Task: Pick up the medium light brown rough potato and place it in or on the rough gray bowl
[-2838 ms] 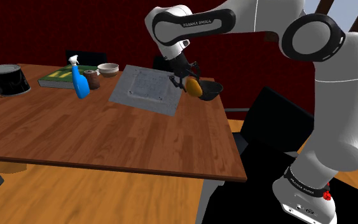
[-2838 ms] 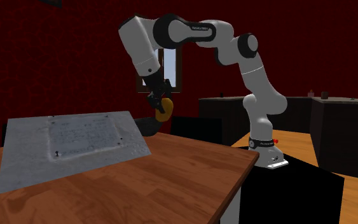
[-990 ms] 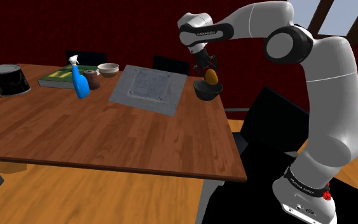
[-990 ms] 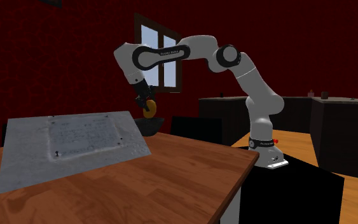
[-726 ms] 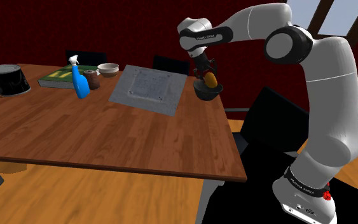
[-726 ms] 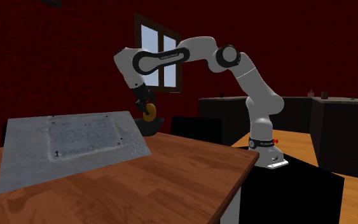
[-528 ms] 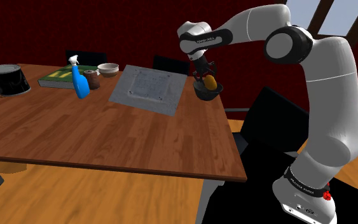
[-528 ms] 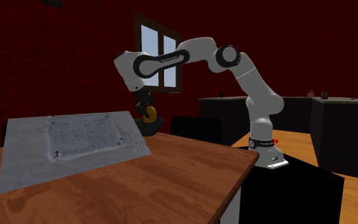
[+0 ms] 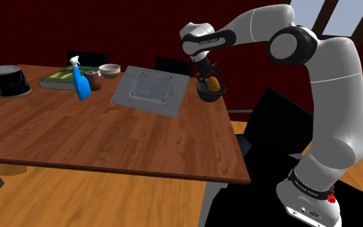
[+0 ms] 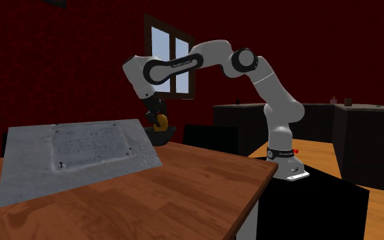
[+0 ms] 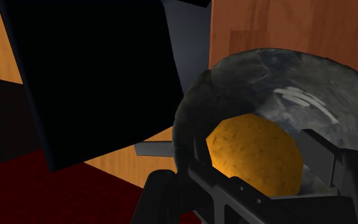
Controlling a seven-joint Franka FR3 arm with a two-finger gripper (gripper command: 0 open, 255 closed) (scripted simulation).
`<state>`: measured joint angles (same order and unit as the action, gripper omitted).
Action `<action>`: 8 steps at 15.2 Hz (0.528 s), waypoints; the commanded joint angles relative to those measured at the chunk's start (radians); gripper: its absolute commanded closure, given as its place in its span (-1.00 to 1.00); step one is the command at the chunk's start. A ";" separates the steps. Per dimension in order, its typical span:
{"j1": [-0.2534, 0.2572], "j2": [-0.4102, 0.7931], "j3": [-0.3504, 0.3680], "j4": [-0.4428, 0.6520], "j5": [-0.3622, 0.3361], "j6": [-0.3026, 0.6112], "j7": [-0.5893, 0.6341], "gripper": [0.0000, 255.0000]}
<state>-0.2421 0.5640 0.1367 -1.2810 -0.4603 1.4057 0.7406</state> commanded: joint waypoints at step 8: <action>0.025 0.043 0.000 0.125 -0.003 -0.082 -0.016 -1.00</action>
<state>-0.2271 0.5939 0.1358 -1.1981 -0.4631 1.3547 0.7277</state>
